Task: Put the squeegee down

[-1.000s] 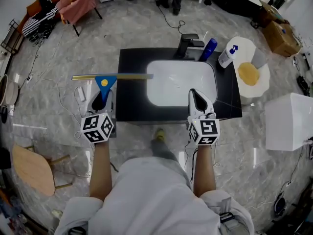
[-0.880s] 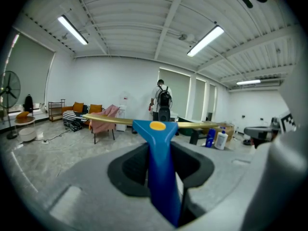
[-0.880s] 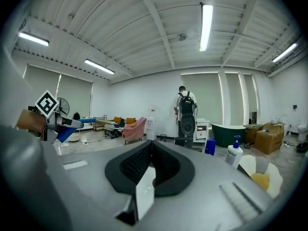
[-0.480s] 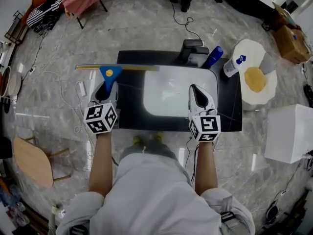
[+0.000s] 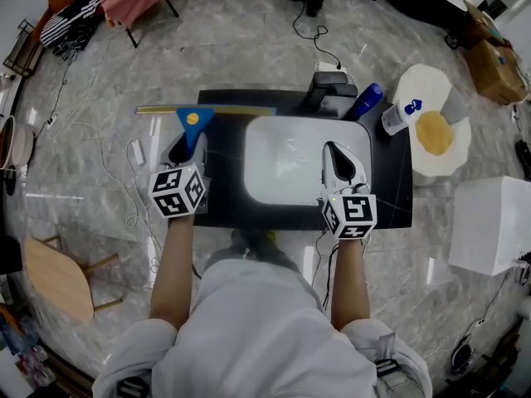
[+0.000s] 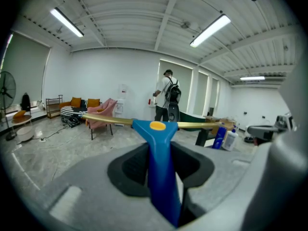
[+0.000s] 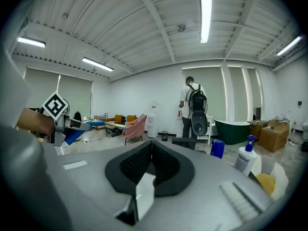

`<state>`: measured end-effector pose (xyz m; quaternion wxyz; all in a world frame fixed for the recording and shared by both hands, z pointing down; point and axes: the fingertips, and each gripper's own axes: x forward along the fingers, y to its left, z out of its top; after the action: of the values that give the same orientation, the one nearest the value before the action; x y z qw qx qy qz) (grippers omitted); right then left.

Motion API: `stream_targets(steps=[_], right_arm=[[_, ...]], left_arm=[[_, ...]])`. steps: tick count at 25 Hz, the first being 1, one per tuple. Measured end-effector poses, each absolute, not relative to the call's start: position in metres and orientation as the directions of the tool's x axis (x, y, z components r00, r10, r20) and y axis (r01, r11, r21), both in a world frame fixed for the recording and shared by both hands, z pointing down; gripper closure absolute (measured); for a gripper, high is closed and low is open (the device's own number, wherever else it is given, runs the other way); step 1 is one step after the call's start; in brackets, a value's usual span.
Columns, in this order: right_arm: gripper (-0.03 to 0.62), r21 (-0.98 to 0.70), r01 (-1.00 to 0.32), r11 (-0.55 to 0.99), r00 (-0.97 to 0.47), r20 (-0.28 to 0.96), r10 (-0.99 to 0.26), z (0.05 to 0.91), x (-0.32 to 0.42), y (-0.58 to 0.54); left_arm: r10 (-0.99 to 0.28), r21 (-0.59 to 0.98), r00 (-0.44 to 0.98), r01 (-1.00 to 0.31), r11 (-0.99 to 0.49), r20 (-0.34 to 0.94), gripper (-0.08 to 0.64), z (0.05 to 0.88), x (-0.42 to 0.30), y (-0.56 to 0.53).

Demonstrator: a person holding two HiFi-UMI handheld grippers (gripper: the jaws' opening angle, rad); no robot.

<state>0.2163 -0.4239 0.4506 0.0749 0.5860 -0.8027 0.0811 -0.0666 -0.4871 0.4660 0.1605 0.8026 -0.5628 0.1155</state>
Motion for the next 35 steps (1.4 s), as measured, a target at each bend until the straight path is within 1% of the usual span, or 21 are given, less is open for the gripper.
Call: stream_targets(steps=[11, 30, 35], right_arm=[[0.589, -0.047, -0.957, 0.285, -0.287, 0.259, -0.922, 0.474, 0.207, -0.459], [0.589, -0.057, -0.962, 0.267, -0.271, 0.333, -0.903, 0.515, 0.218, -0.495], [0.589, -0.061, -0.962, 0.266, -0.270, 0.357, -0.895, 0.529, 0.219, -0.499]], left_arm=[[-0.823, 0.175, 0.365, -0.931, -0.321, 0.435, 0.431, 0.516, -0.059, -0.541], [-0.730, 0.191, 0.347, -0.937, -0.291, 0.589, 0.431, 0.627, -0.019, -0.604], [-0.703, 0.175, 0.343, -0.937, -0.302, 0.624, 0.431, 0.651, -0.011, -0.613]])
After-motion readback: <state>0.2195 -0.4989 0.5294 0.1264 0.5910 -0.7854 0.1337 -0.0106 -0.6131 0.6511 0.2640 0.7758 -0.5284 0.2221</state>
